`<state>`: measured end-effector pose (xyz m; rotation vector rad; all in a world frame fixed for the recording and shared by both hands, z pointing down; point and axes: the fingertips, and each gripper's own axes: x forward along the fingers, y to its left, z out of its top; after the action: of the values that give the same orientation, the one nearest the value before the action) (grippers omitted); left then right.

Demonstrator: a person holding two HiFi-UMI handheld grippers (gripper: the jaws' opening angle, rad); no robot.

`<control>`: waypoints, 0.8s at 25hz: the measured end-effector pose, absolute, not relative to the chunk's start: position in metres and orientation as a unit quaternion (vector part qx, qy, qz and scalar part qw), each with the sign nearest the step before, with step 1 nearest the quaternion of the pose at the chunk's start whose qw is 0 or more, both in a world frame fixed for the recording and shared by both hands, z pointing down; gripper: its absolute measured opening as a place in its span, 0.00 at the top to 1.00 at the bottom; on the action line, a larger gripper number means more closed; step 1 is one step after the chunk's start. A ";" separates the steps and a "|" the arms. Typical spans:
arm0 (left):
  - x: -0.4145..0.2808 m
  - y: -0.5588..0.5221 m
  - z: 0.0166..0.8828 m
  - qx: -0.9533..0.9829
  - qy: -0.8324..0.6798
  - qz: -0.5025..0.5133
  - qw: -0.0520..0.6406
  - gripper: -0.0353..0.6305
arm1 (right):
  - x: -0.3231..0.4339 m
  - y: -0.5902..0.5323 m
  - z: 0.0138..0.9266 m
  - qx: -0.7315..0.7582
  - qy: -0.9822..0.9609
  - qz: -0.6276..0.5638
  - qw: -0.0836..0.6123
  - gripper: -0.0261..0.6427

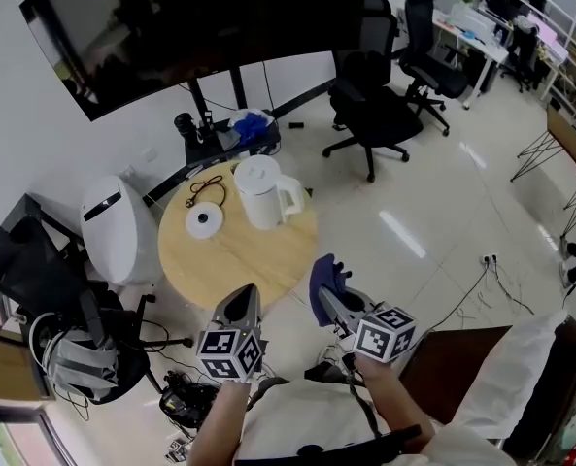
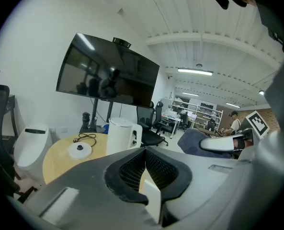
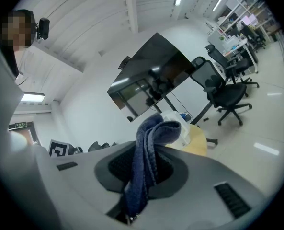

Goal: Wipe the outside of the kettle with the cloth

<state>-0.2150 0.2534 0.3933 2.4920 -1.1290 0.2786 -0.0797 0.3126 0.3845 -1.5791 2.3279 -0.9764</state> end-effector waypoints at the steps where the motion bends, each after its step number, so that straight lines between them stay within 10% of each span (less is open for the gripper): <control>1: -0.211 0.254 0.394 0.888 -0.405 0.101 0.194 0.97 | -0.078 0.312 0.386 -0.526 0.780 -0.329 0.082 0.87; 20: -0.167 0.227 0.427 0.873 -0.420 0.134 0.206 0.97 | -0.047 0.277 0.407 -0.479 0.797 -0.361 0.078 0.87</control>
<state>-0.1674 0.2270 0.4270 2.4336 -1.1715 0.3726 -0.0470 0.2772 0.4073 -1.4335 2.3868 -1.0798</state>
